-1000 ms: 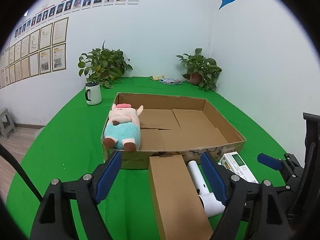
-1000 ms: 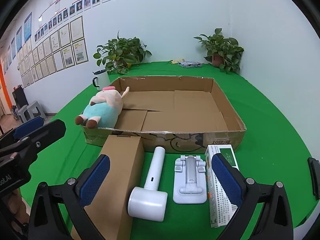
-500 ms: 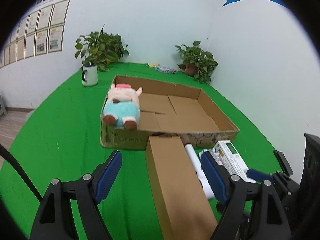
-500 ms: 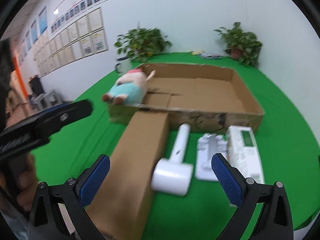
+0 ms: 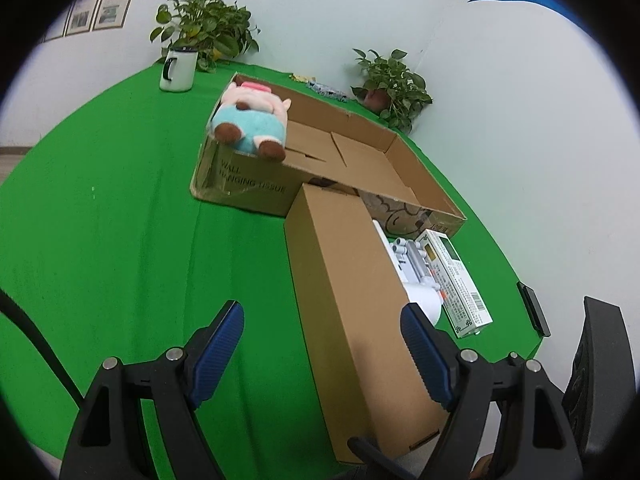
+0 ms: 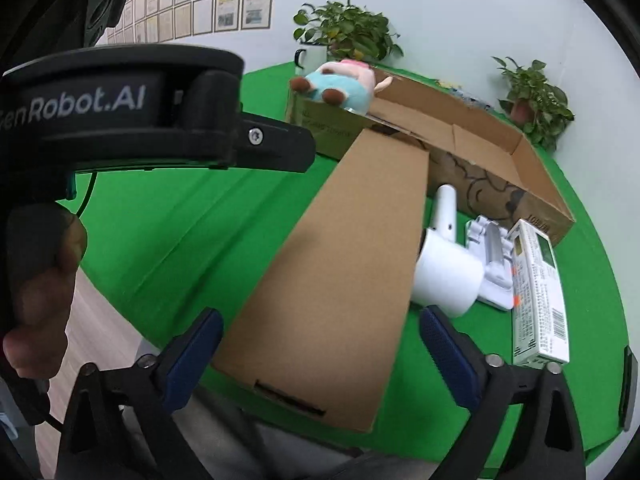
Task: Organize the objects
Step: 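Move the left gripper to the end of the long brown box, then grasp the long brown box end with the left gripper and tip it open-side up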
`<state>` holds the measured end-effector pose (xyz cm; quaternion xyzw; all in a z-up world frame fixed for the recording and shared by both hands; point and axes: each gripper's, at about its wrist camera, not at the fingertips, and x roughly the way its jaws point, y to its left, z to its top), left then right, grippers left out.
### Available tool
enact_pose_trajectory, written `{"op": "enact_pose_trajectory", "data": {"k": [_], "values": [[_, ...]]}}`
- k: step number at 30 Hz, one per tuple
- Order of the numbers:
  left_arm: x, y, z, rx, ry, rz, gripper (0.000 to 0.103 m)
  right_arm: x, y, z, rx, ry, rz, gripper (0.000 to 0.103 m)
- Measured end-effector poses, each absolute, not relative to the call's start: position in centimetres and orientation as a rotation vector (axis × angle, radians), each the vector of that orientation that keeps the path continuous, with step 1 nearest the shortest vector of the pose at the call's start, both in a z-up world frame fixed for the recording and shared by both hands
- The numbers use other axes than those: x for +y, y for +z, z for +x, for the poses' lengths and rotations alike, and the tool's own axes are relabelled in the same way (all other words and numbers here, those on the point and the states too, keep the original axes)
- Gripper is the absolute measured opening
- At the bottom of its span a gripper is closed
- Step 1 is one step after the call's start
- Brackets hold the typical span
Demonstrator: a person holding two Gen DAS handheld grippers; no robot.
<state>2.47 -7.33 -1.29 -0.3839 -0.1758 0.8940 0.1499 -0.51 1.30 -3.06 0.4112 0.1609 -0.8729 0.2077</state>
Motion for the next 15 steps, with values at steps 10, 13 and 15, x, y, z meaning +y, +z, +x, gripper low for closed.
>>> {"op": "enact_pose_trajectory", "data": {"k": [10,13,15], "values": [[-8.9,-4.9,2.6,-0.733,2.387,-1.216,0.081,4.4,-2.0,-1.3,0.042,-2.326,1.15,0.089],[-9.6,-5.3,2.6,-0.829,2.33,-1.202,0.081,5.4,-1.9,-1.5,-0.058,-2.285,1.143,0.087],[-9.9,-5.5,2.6,-0.866,2.312,-1.195,0.08,6.0,-1.8,-1.6,-0.136,-2.237,1.12,0.072]]}}
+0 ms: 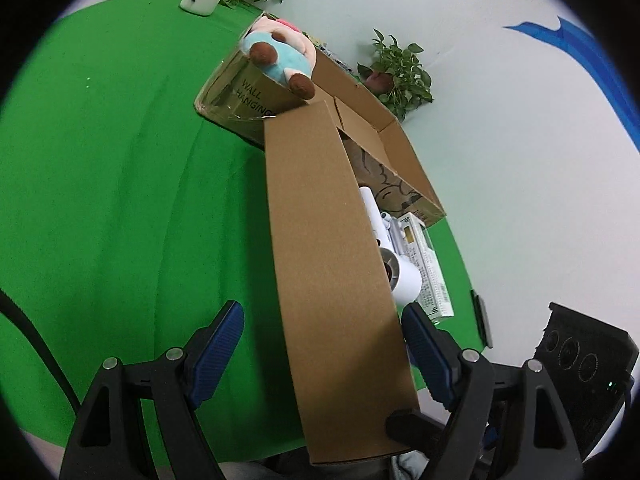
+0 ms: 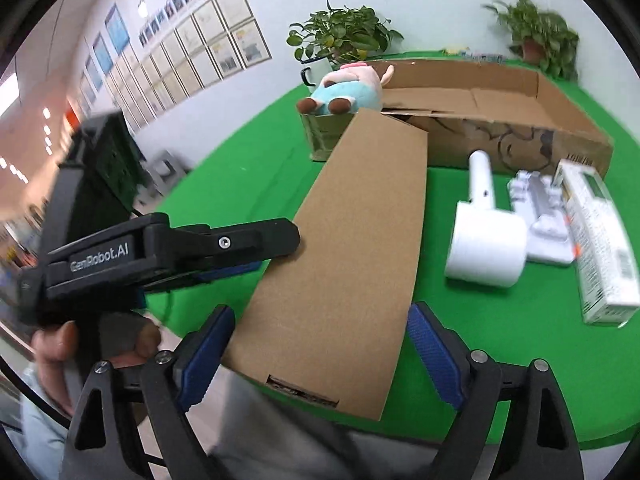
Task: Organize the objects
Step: 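Grasp the long brown box end with the left gripper and tip it open-side up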
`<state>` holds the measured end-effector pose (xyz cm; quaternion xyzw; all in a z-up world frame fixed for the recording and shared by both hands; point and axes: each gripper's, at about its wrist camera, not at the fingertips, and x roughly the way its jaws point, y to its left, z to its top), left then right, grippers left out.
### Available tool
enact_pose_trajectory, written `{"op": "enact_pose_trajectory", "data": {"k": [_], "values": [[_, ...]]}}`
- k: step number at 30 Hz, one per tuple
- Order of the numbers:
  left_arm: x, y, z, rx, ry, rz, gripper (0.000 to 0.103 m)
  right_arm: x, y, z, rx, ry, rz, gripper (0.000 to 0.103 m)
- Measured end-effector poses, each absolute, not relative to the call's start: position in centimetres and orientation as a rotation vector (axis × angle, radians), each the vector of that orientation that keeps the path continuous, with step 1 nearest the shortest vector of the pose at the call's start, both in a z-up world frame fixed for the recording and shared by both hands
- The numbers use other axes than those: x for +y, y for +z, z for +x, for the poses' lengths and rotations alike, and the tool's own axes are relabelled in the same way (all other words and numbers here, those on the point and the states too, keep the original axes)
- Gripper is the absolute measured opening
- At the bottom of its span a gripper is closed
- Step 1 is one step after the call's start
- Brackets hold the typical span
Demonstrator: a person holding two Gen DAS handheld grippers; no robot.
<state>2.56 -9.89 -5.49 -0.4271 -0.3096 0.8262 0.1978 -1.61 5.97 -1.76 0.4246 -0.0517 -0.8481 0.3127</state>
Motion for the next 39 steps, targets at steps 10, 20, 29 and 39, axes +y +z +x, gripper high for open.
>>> {"op": "enact_pose_trajectory", "data": {"k": [10,20,29,39], "values": [[-10.0,-6.3,2.2,-0.901,2.302,-1.238,0.051,4.9,-1.9,-1.0,-0.042,-2.248,1.131,0.096],[-7.4,-6.2,1.5,-0.797,2.262,-1.259,0.051,2.5,-1.8,0.5,0.214,-2.325,1.083,0.103],[-6.6,-6.7,1.8,-0.757,2.231,-1.28,0.055,4.7,-2.9,-0.7,0.183,-2.397,1.109,0.081],[-7.8,-6.5,1.8,-0.871,2.255,-1.233,0.065,8.9,-4.5,-3.4,-0.483,-2.019,1.234,0.08]]}}
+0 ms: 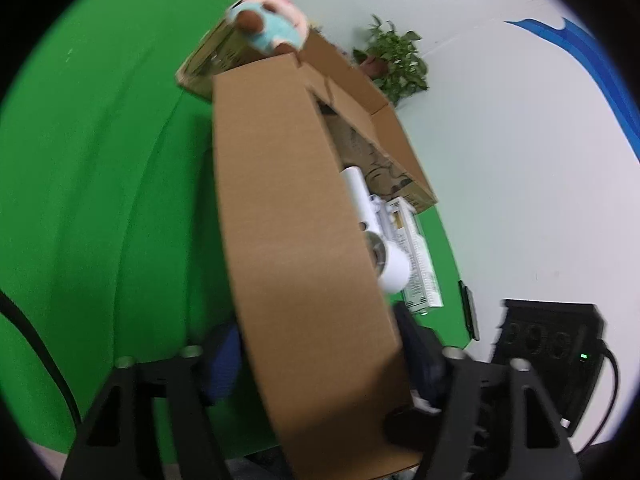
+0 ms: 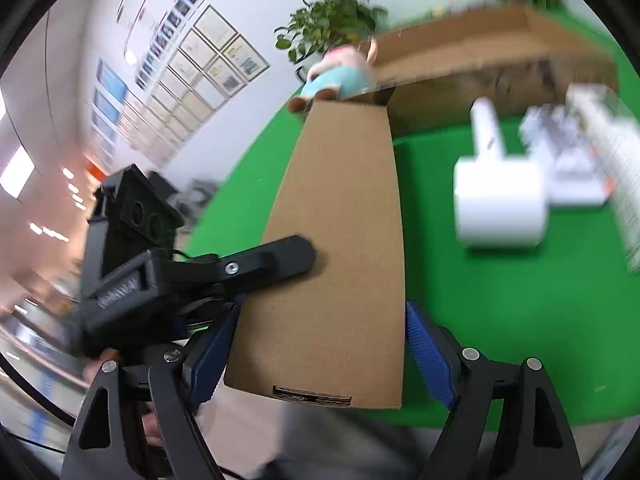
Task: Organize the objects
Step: 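Grasp the long brown box end with the left gripper and tip it open-side up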
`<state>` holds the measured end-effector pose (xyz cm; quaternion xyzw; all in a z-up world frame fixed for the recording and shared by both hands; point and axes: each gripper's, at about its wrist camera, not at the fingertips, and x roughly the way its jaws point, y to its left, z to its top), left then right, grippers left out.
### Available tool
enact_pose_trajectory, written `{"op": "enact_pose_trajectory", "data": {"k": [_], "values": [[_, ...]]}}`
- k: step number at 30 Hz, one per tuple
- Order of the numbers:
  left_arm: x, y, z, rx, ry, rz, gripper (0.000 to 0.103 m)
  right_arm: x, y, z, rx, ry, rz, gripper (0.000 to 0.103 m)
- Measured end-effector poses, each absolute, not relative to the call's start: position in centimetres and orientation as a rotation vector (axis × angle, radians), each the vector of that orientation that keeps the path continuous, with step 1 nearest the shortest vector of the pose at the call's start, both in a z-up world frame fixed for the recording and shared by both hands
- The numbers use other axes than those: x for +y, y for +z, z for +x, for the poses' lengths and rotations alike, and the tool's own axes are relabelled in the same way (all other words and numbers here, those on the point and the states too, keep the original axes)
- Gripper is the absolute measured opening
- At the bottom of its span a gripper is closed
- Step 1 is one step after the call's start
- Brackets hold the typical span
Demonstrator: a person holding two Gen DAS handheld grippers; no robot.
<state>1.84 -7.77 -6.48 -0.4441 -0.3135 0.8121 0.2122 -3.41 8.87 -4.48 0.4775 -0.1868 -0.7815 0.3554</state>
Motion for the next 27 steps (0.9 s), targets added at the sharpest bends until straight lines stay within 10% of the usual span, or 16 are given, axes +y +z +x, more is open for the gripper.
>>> {"op": "enact_pose_trajectory", "data": {"k": [12,27], "values": [[-3.3,-2.6,2.0,-0.379,2.497,-1.402,0.06,8.9,-4.6,-3.1,-0.398,-2.065,1.234,0.1],[2.7,-0.5,1.4,-0.341,2.313,-1.204,0.046,12.4,-0.9,-1.1,-0.189,-2.265,1.162,0.099]]}}
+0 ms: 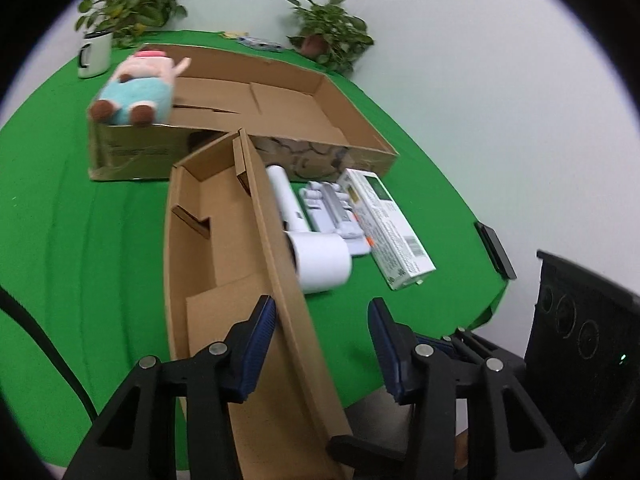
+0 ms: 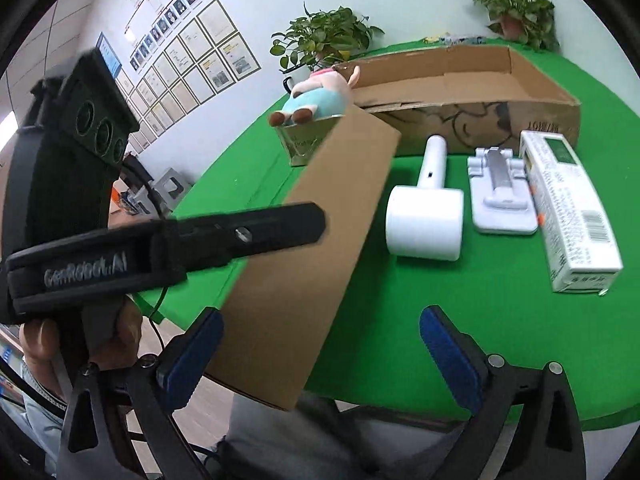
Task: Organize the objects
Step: 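Lift the long brown box with the left gripper toward the tray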
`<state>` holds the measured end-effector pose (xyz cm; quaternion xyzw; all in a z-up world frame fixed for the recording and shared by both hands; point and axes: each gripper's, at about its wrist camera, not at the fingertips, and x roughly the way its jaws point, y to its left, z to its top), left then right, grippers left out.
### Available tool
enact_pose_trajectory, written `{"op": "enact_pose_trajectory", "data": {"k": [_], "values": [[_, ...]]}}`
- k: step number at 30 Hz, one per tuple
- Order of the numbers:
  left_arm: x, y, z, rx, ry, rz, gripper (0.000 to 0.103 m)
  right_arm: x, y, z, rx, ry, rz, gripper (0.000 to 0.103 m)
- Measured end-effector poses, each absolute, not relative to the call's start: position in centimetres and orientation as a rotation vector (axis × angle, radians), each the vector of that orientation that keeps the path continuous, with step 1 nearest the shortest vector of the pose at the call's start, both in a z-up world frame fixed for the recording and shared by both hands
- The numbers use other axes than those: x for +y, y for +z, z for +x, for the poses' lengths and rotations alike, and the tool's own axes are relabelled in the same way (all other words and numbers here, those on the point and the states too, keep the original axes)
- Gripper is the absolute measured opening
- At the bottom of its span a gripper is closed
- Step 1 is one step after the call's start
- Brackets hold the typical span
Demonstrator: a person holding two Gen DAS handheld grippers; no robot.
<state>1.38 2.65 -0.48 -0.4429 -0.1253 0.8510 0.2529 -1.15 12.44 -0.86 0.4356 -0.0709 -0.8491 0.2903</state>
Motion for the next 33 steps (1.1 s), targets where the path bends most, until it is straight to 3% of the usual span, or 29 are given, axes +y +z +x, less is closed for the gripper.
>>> {"op": "enact_pose_trajectory", "data": {"k": [4,10,14,16,17,18,19,24,26,33], "values": [[2.8,-0.4,1.6,-0.347,2.293,-1.184,0.046,12.5,-0.8,-1.1,-0.129,-2.31,1.173,0.098],[-0.2,0.2,2.1,-0.381,2.395,-1.145,0.047,12.2,-0.8,-1.1,-0.084,-2.329,1.173,0.084],[-1.4,-2.2,1.4,-0.399,2.428,-1.257,0.047,11.9,-2.9,-2.4,-0.06,-2.338,1.298,0.05],[-1.7,-3.7,1.2,-0.405,2.418,-1.321,0.046,11.6,-3.2,-2.5,-0.04,-2.348,1.289,0.043],[-1.9,-4.3,1.2,-0.413,2.404,-1.342,0.046,11.3,-3.2,-2.3,-0.021,-2.35,1.277,0.034],[-1.8,-4.9,1.3,-0.412,2.383,-1.368,0.033,10.6,-3.0,-2.0,0.015,-2.352,1.26,0.027],[-1.7,-5.3,1.5,-0.401,2.367,-1.384,0.022,10.0,-3.0,-1.7,0.057,-2.361,1.25,0.027],[-1.4,-4.9,3.3,-0.349,2.407,-1.383,0.018,8.9,-3.1,-1.2,0.108,-2.387,1.242,0.022],[-1.3,-4.9,3.7,-0.357,2.4,-1.395,0.018,9.4,-3.1,-1.5,0.084,-2.424,1.249,0.017],[-1.5,-4.6,2.0,-0.35,2.453,-1.406,0.023,9.5,-3.3,-3.6,0.058,-2.474,1.244,0.015]]}}
